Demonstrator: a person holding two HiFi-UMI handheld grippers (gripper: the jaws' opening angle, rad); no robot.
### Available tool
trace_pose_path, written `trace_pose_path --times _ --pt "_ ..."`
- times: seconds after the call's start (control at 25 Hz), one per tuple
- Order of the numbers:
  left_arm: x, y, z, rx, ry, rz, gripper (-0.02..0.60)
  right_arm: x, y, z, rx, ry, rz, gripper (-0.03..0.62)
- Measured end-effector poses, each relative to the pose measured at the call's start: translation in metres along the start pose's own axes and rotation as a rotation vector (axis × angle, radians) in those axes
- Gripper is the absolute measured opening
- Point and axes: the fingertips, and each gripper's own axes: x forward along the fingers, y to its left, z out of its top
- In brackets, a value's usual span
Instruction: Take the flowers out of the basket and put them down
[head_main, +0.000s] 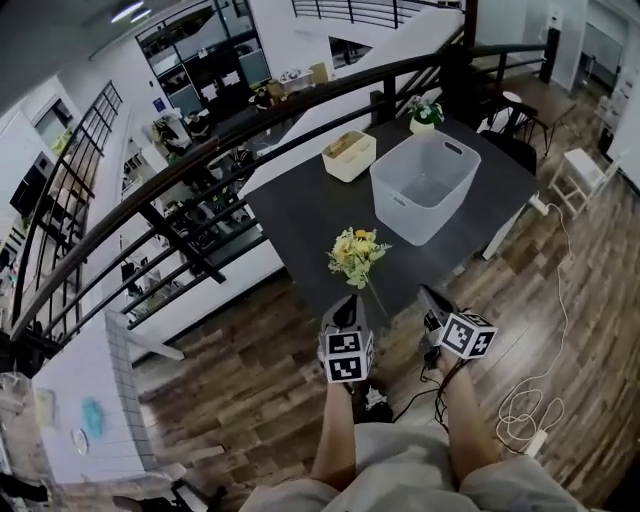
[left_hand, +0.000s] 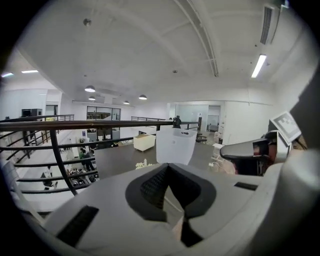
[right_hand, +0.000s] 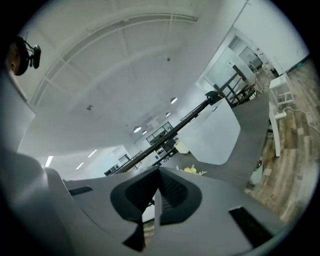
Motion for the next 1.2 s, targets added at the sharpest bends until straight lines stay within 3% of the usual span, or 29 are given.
trace_pose_path --times 0.28,0.6,0.8,1.2 --pt "-0.07 -0.048 -0.035 0.082 0.033 -0.035 0.023 -0.068 0.024 -0.051 -0.242 0.129 -0.136 0.008" --pt "-0.119 -0.074 -0.045 0.091 0.018 -0.034 0.023 -0.115 0.05 -0.089 -0.285 0.181 -0.139 0.008" --pt "-0.139 -0.084 -0.046 0.103 0.002 -0.042 0.023 -0.139 0.055 -0.087 -0.296 0.158 -0.154 0.008" --pt "-0.144 -0.095 -0.049 0.037 -0.022 -0.021 0.023 -0.18 0.039 -0.089 -0.294 0.14 -0.219 0.008"
